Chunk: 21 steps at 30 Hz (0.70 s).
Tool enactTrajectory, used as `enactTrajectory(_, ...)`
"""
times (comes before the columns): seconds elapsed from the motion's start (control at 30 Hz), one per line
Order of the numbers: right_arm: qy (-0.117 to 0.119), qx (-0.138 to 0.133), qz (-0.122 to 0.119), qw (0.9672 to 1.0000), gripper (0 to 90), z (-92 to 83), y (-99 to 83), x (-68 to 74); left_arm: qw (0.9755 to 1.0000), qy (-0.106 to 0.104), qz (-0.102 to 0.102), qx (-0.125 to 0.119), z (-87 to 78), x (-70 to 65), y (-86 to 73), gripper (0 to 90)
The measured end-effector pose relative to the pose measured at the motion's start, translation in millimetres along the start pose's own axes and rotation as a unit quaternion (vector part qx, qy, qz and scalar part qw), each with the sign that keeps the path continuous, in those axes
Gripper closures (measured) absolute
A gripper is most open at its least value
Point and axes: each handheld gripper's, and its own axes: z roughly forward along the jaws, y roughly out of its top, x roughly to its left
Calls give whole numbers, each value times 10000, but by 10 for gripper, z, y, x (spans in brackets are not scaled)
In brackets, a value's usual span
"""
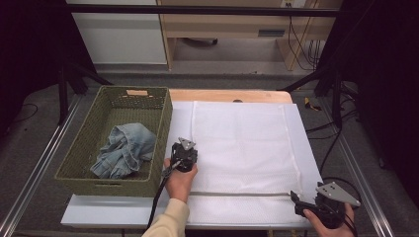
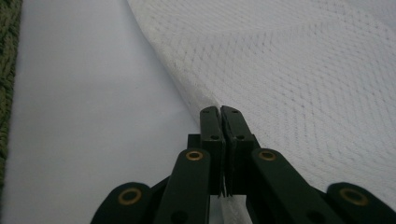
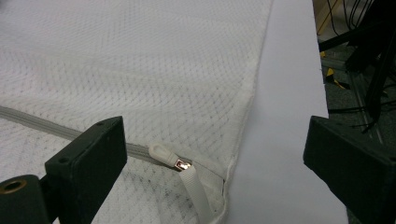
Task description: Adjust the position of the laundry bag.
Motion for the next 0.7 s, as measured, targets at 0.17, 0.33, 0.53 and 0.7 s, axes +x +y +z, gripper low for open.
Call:
enactTrajectory(0.17,17,10,4,10000,62,1,-1,7,9997,245,9,-63,-60,29,19,890)
enactTrajectory(0.33,27,16,-17,10000,61,8,0,13,9987,457,-81,-189,-116,95,36,886)
enactTrajectory(0.53,35,35,-13,10000,59,8,-1,20,9983,478,-74,-321,-119,95,42,578)
enactTrajectory(0.7,19,36,-46,10000,58,14,-1,25,9985,344,-77,-420,-144,78,56,364)
